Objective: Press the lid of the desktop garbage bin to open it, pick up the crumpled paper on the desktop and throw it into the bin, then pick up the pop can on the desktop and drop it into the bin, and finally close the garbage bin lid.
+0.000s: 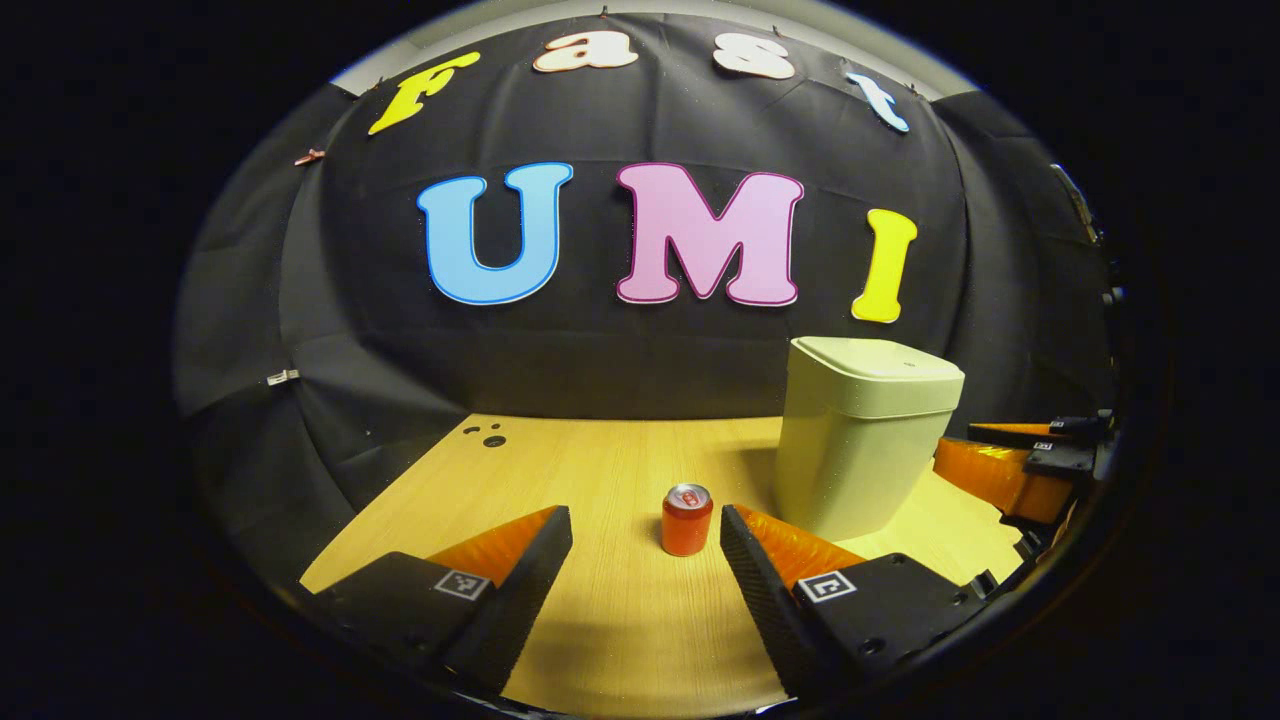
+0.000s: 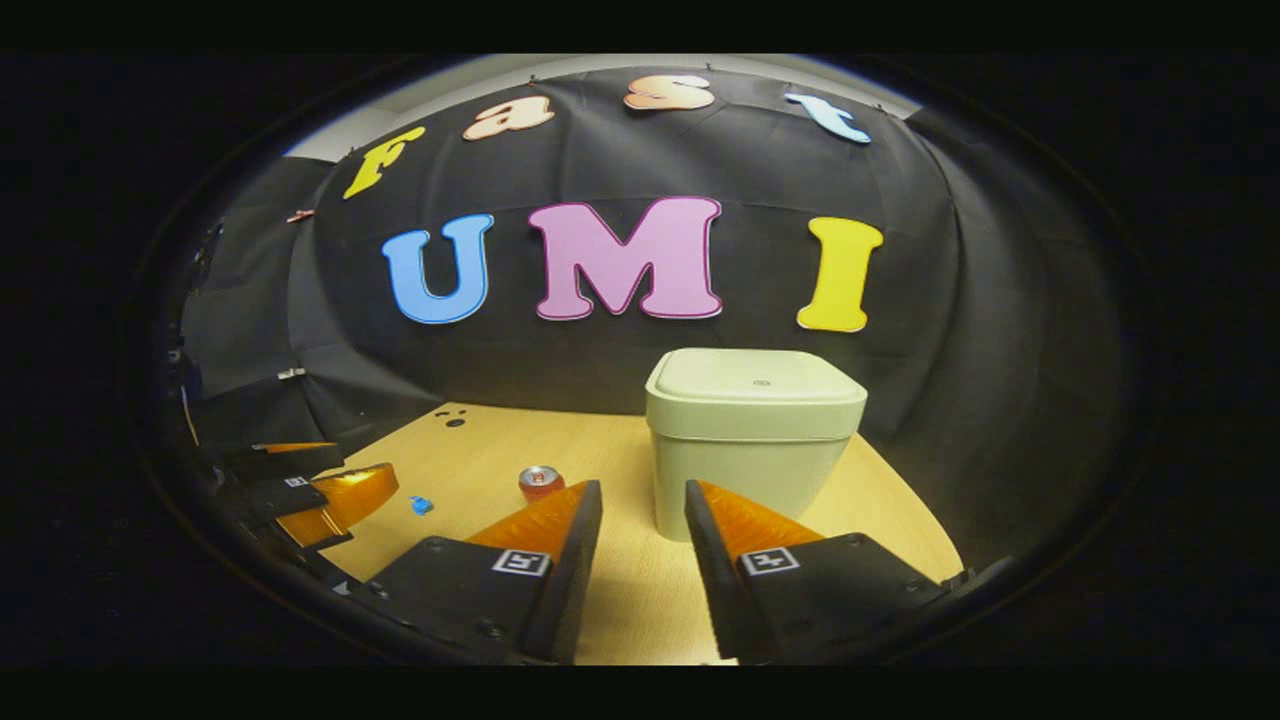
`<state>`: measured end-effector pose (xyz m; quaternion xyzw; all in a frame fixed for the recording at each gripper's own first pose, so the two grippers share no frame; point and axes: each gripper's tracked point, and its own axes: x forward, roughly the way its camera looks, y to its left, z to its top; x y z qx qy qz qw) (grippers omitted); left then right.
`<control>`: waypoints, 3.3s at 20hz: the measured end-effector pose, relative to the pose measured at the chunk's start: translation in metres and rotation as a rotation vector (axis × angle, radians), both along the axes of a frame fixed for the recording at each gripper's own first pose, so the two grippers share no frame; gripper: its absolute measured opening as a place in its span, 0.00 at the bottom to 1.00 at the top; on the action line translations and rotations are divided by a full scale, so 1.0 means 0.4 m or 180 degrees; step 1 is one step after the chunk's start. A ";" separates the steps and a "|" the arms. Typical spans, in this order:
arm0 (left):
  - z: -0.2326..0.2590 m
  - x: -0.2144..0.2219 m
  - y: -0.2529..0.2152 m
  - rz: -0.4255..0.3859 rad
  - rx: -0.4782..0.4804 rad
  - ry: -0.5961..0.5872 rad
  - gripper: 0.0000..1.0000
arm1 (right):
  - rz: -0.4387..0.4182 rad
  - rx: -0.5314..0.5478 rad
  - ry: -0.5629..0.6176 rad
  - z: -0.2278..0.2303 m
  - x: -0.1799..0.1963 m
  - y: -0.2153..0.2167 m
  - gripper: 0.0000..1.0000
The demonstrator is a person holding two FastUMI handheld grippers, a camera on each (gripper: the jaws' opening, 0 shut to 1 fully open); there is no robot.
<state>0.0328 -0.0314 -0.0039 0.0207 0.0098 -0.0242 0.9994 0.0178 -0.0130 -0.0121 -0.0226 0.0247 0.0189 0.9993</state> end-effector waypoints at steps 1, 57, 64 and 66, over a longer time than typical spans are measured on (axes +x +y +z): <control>0.003 -0.002 0.001 -0.0003 0.0007 -0.0001 0.96 | 0.0005 0.0001 0.0001 -0.002 -0.001 -0.001 0.51; -0.052 -0.006 0.077 0.0430 -0.0026 0.0255 0.96 | -0.0338 -0.0121 -0.0017 0.169 0.331 -0.236 0.00; -0.074 -0.010 0.065 0.0428 -0.0008 0.0323 0.96 | -0.0298 0.0062 0.0057 0.160 0.344 -0.241 0.05; -0.076 -0.010 0.066 0.0432 -0.0010 0.0329 0.96 | -0.0317 0.0071 0.0063 0.155 0.344 -0.242 0.05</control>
